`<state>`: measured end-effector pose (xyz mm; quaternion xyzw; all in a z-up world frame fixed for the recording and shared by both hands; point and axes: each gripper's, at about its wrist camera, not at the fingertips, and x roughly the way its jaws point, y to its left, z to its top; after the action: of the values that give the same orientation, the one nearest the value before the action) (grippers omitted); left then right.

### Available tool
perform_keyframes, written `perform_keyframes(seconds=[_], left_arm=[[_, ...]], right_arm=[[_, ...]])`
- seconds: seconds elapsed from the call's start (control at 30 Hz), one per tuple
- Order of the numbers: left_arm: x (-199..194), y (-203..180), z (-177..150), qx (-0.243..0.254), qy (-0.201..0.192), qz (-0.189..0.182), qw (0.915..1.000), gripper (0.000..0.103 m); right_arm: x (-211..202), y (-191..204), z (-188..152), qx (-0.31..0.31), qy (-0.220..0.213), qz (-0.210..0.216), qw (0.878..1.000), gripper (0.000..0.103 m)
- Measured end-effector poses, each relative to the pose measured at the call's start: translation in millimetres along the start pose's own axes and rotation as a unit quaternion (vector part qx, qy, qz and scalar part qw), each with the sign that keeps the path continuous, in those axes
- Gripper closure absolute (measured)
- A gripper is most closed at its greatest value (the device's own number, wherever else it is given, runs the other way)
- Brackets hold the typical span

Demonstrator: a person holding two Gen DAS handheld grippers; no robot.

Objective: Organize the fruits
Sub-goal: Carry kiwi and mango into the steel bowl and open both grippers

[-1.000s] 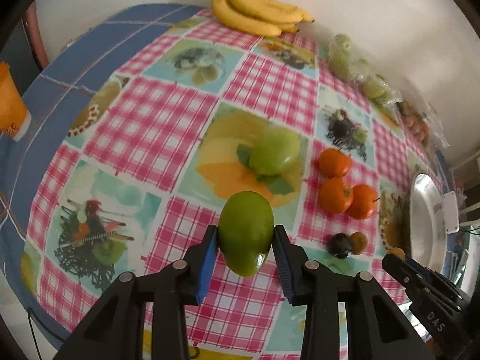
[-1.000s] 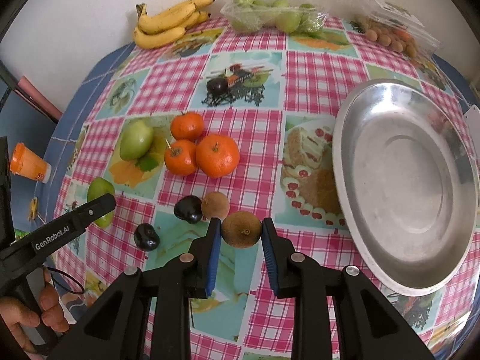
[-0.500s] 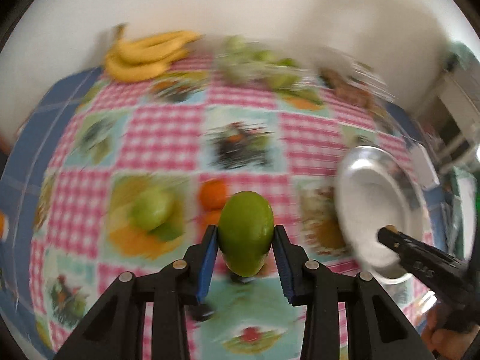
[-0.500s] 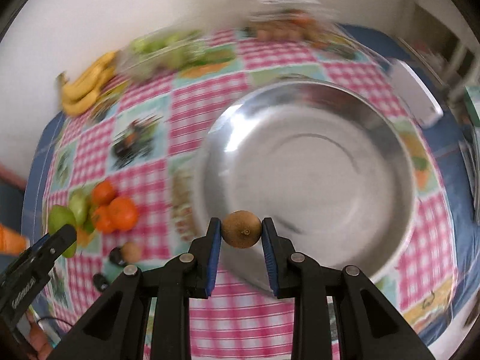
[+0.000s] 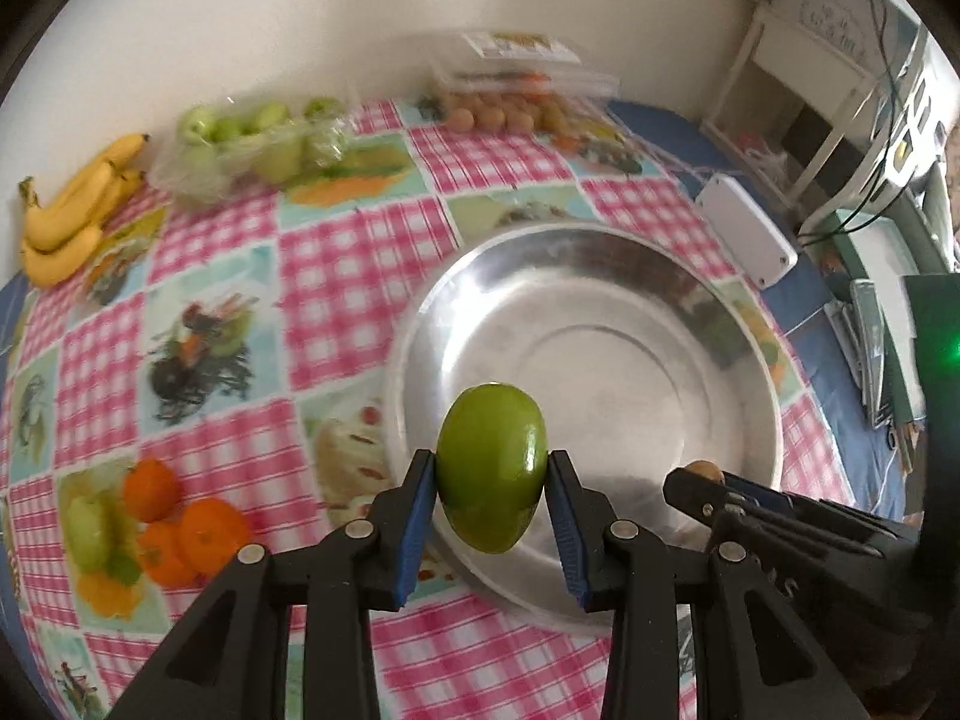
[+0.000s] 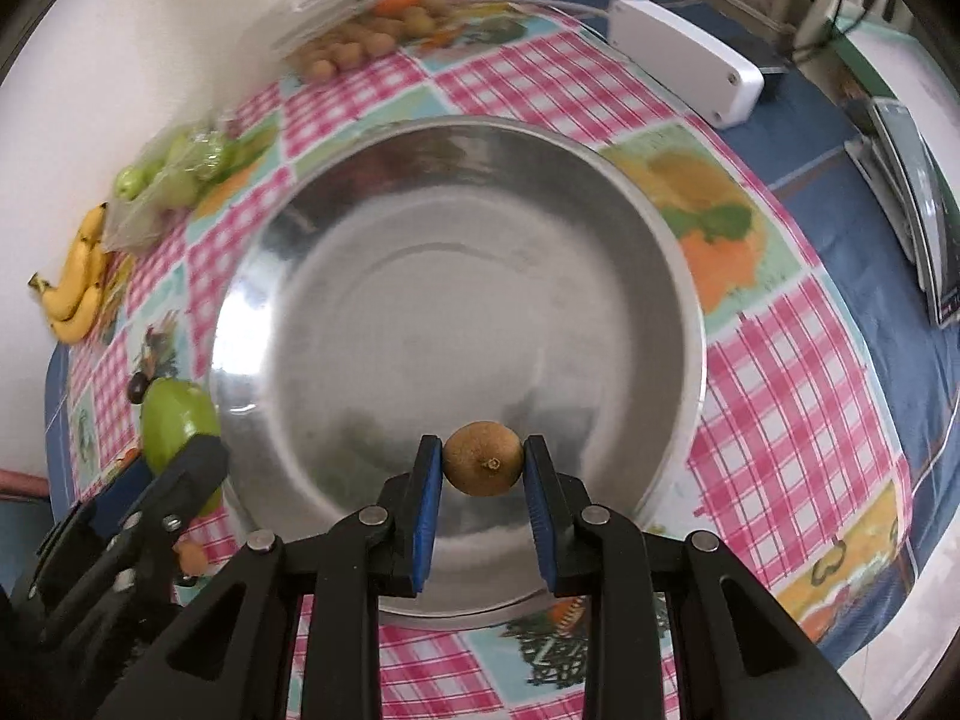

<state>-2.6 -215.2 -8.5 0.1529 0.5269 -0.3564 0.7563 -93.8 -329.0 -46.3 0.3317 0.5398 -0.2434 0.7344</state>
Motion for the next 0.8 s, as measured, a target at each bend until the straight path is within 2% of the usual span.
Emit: perform_keyframes(seconds=[0.3, 0.43, 0.8], left_arm=[[31.0, 7.2, -0.1, -0.021, 0.023, 0.003, 0.9995, 0.064], [34.0, 13.1, -0.5, -0.022, 0.021, 0.017, 0.9994, 0.064], [27.9, 27.8, -2.6, -0.046, 0.016, 0.012, 0.9987, 0.060]], right_arm=[[12.3, -3.5, -0.6, 0.000, 0.016, -0.009, 1.000, 0.074], [12.3, -4.1, -0.9, -0.001, 0.018, -0.008, 1.000, 0.074], [16.1, 9.1, -0.1, -0.011, 0.026, 0.006, 1.000, 0.073]])
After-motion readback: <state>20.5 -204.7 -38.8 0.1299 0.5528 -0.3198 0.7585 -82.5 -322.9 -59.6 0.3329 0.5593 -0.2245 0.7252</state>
